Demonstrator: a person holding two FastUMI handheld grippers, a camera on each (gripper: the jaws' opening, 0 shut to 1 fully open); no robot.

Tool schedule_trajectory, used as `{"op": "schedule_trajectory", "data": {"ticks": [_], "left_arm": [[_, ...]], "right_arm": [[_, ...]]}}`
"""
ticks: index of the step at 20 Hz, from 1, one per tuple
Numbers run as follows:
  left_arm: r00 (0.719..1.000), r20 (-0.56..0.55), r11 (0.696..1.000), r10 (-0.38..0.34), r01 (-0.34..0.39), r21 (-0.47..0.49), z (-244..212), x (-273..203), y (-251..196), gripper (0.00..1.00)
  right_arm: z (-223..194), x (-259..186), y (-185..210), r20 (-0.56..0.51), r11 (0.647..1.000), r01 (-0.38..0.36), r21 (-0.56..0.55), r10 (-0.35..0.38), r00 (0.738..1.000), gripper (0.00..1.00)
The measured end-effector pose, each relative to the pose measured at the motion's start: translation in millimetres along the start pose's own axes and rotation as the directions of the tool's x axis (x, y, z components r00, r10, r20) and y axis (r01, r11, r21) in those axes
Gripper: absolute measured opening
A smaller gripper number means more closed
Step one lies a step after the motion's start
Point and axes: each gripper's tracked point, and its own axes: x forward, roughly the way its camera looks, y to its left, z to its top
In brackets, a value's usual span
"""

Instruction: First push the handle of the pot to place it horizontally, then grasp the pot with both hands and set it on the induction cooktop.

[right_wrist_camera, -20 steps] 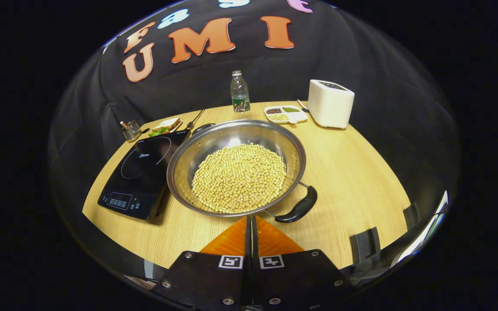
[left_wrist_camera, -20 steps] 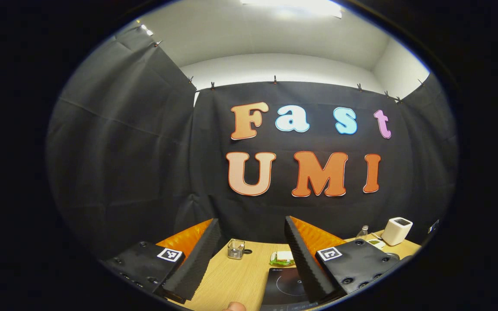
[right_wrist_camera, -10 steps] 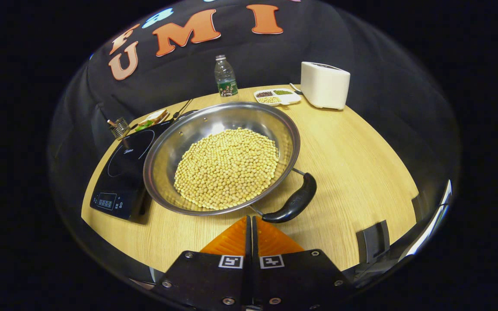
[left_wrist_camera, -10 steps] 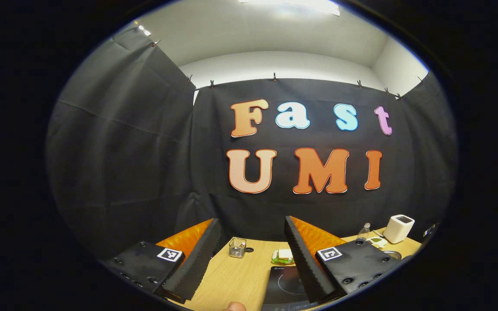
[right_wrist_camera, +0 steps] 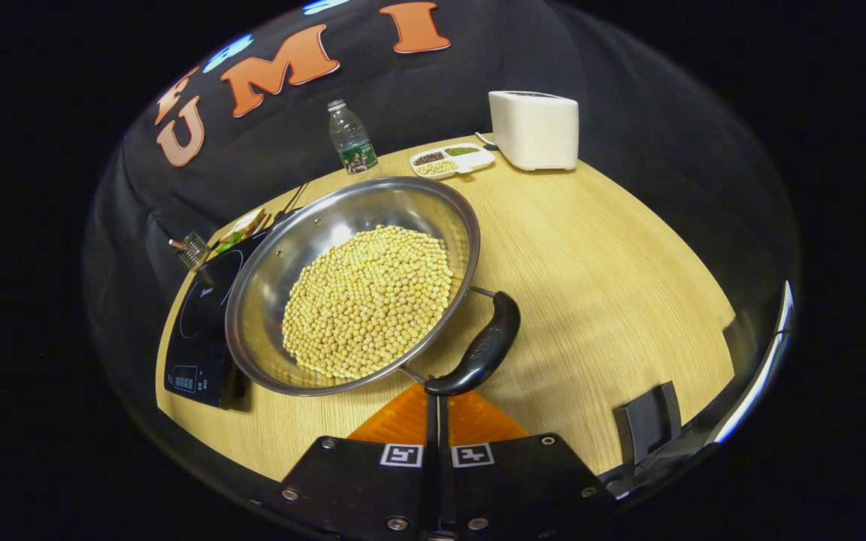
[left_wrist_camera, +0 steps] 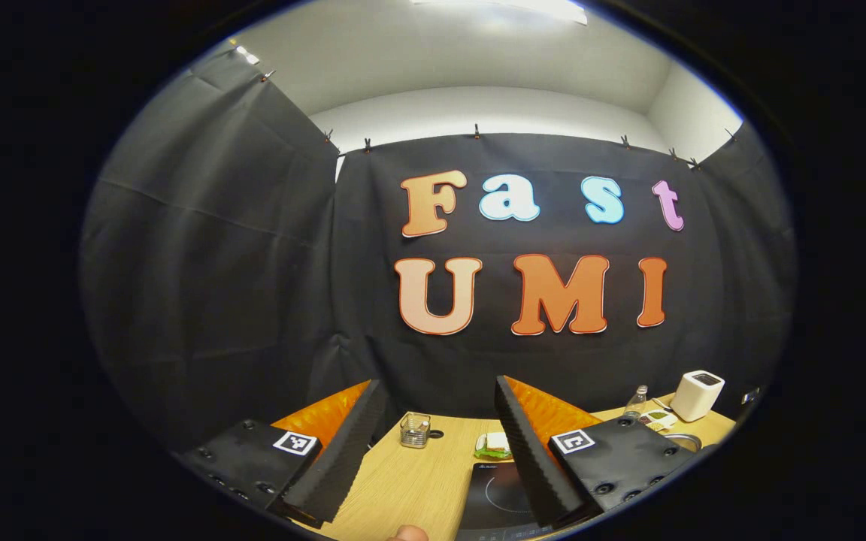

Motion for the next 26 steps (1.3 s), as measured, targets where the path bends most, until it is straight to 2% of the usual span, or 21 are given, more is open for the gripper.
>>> {"op": "schedule_trajectory", "data": {"ticks": [13,26], "left_arm": [[1.000,-0.005,1.000,0.002,-0.002,0.029,2,5,-7,0.99],[0.999,-0.051,1.000,-0.007,0.007,0.001,-14,24,-17,0.99]], "right_arm": [[46,23,-30,0.041,0.993,0.037,0.112,-0.042,0.998,0.00],[73,40,-40,0.040,0.988,0.056,0.147,-0.062,0.997,0.00]]}}
